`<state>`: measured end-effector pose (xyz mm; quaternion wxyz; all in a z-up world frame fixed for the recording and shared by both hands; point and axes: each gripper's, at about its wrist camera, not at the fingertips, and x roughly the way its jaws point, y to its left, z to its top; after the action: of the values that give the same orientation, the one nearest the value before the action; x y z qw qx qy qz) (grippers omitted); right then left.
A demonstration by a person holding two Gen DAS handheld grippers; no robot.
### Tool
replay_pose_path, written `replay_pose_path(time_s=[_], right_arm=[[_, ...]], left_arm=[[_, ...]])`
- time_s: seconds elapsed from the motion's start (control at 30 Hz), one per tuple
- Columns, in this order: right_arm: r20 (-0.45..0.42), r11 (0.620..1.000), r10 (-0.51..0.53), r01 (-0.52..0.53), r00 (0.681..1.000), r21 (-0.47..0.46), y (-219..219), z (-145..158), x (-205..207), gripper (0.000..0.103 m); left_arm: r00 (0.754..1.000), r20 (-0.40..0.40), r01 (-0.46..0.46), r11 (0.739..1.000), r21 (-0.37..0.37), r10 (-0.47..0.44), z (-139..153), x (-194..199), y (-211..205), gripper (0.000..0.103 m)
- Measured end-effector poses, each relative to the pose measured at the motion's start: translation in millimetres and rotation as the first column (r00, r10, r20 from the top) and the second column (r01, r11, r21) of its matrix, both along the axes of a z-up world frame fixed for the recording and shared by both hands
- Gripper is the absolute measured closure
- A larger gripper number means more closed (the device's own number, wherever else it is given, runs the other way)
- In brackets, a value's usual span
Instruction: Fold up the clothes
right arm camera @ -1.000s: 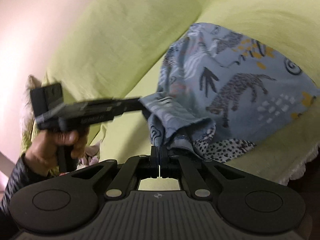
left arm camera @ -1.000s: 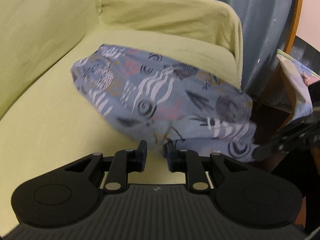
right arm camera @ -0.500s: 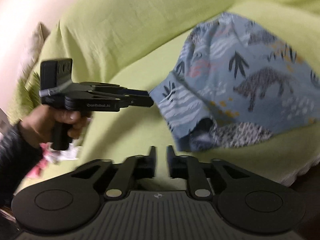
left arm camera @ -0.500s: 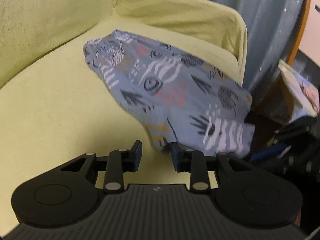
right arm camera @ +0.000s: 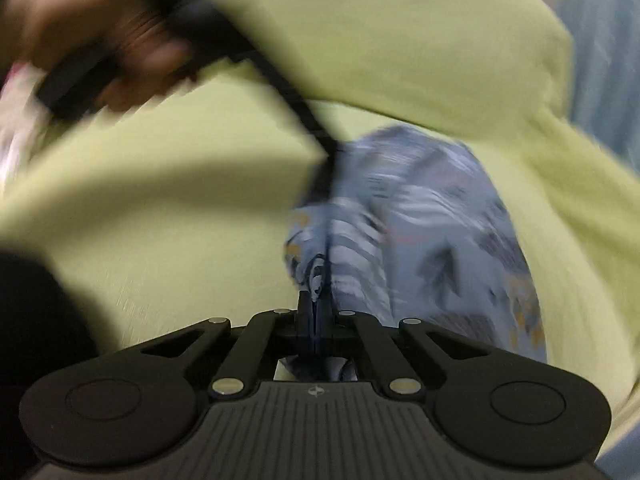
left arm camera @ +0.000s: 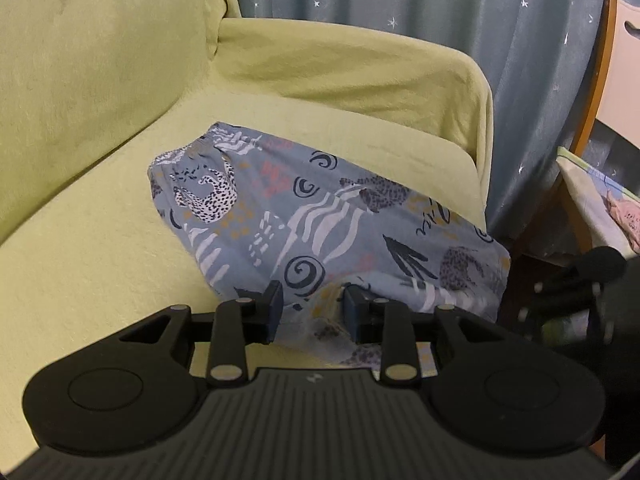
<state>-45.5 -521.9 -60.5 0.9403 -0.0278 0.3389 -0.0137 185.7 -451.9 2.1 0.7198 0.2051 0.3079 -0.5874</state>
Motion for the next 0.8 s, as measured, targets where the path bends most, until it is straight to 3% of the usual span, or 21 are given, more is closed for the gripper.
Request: replay_pose_path(time_s=[0.03,0.07,0.1,0.17,0.27,0.37,0.5,0.57,0.67,0.8], right_arm=[[0.01,0.987,-0.054,0.052,0.998,0.152,-21,1,-6,0.103],[0.012,0.949,-0.109,0.1,0.994,0.3,-41,2,-11,0.103],[0.006,0.888,-0.16,0.141,0.987,0.438,-61,2,-17,0.103],[-0.003,0.765,-0.204,0.161,0.979,0.624,-86,-2,-27,0.103],[-0.013,0.62,-0.158,0.11,0.987,0.777,-100,-8,-33,0.103],[-0.047,0.55,-0.043,0.063,0.998,0.833,-97,-16,-24,0.102],[-0.084,0.52,-0.011,0.077,0.996,0.851,-94,-26,-23,0.102],[-0.104,0.503,0.003,0.088,0.995,0.86,-94,-31,-24,0.096],[-0.148,0.584,0.035,0.1,0.988,0.806,-84,-30,-24,0.092],[-0.126,0.758,-0.027,0.102,0.992,0.644,-63,-10,-33,0.081]], left_arm=[[1.0,-0.002,-0.001,1.0,-0.002,0.001,0,0,3,0.07],[1.0,-0.004,-0.002,1.0,-0.004,0.002,0,0,5,0.069],[1.0,-0.006,-0.003,1.0,-0.005,0.003,0,1,8,0.068],[1.0,-0.01,-0.002,1.0,-0.002,0.002,-2,-2,15,0.068],[1.0,-0.005,-0.004,1.0,0.006,0.004,-5,-8,26,0.068],[1.0,-0.016,-0.024,1.0,0.014,0.025,-10,-8,36,0.068],[0.999,-0.016,-0.044,0.998,0.04,0.045,-18,-9,44,0.068],[0.999,-0.006,-0.044,0.998,0.052,0.044,-21,-9,45,0.068],[1.0,0.008,-0.023,0.998,0.05,0.023,-21,-12,47,0.068],[0.999,0.038,0.007,0.998,0.065,-0.01,-22,-19,47,0.068]])
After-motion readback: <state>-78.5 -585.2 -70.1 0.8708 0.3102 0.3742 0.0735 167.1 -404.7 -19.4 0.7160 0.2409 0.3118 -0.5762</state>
